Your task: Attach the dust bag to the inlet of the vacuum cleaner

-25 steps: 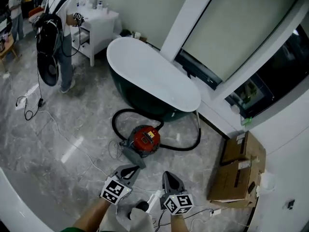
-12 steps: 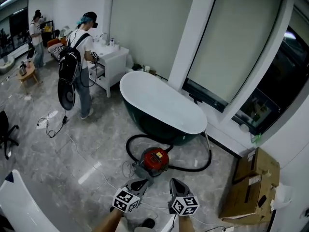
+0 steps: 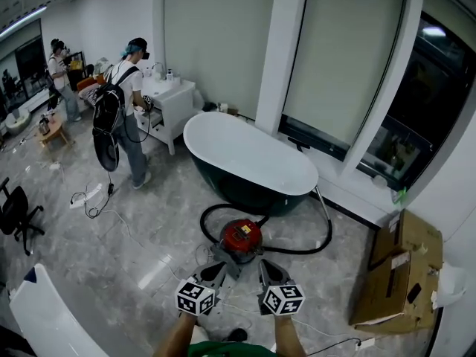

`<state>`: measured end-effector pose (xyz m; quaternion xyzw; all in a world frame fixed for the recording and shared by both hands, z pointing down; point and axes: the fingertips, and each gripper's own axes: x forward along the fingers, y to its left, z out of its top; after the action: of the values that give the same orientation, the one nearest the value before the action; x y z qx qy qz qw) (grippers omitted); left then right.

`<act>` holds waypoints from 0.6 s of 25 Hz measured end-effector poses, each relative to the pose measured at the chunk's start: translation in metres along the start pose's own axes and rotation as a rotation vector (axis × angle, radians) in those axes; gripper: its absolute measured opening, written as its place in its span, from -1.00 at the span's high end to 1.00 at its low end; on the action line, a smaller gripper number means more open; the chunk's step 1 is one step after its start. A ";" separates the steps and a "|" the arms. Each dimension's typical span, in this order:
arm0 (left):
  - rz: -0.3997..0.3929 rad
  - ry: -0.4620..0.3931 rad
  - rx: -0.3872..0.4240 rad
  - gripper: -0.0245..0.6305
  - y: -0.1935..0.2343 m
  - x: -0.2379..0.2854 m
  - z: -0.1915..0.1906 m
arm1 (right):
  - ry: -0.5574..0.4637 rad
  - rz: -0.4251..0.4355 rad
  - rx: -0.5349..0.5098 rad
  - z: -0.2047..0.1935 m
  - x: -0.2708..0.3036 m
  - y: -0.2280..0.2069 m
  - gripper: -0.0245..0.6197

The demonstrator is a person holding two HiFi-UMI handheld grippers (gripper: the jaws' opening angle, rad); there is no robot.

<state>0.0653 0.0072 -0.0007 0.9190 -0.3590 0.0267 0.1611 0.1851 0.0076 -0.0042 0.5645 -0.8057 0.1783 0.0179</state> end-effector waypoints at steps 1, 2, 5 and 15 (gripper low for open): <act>0.004 -0.008 -0.003 0.92 -0.004 0.001 0.001 | -0.005 0.006 -0.006 0.003 -0.003 -0.002 0.90; 0.007 -0.015 -0.006 0.92 -0.007 0.002 0.002 | -0.009 0.009 -0.008 0.006 -0.007 -0.005 0.90; 0.008 -0.029 -0.010 0.92 -0.018 0.000 0.004 | -0.014 0.006 -0.011 0.009 -0.018 -0.011 0.90; -0.023 -0.052 -0.004 0.92 -0.039 0.007 0.011 | -0.035 0.008 -0.047 0.030 -0.035 -0.027 0.90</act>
<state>0.0959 0.0264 -0.0209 0.9230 -0.3526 0.0004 0.1538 0.2273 0.0222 -0.0331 0.5635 -0.8123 0.1495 0.0164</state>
